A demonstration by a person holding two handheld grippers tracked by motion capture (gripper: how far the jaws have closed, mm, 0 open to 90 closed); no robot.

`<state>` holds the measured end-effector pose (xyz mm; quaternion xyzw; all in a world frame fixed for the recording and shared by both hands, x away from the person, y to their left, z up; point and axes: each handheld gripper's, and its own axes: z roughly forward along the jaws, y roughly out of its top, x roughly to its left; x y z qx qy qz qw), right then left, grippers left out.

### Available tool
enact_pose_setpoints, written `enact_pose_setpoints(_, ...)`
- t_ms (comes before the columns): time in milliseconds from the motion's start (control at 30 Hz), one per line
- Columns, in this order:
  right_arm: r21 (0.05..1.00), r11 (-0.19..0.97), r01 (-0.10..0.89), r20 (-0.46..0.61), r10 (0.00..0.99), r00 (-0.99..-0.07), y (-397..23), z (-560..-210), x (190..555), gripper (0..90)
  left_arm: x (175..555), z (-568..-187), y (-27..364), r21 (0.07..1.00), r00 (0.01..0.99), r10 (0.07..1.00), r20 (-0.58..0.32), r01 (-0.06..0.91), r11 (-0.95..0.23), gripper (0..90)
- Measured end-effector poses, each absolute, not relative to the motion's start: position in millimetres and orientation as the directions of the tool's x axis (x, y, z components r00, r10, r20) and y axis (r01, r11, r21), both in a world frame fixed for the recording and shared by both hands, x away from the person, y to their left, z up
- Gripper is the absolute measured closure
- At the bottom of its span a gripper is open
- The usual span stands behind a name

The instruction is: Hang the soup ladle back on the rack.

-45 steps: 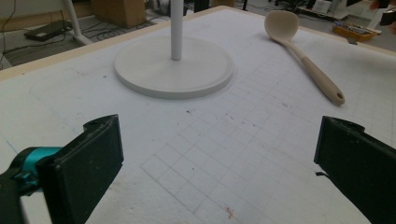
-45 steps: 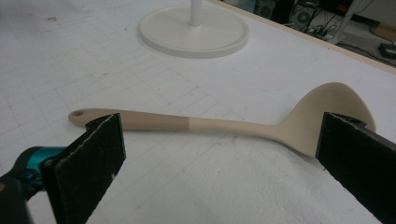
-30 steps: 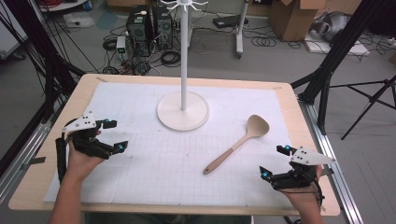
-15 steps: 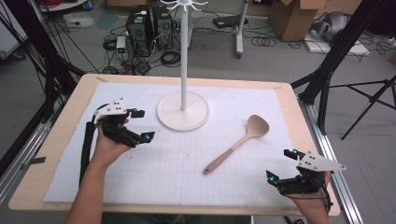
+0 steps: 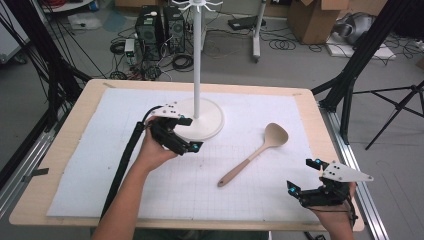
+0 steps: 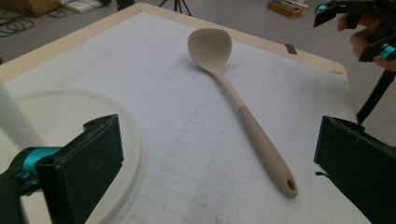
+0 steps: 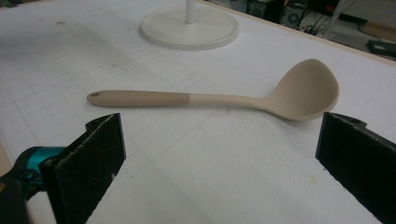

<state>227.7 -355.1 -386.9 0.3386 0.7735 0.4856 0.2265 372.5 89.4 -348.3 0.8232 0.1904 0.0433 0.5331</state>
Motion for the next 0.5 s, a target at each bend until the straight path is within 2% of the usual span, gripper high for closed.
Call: enact_pose_setpoints(500, 0.905, 0.295, 0.306, -0.021, 0.75, -0.662, -360.2, -388.1, 229.8, 0.1, 385.4, -352.6, 11.2, 0.828, 0.933, 0.325, -0.154, 0.301, -0.473, 1.6)
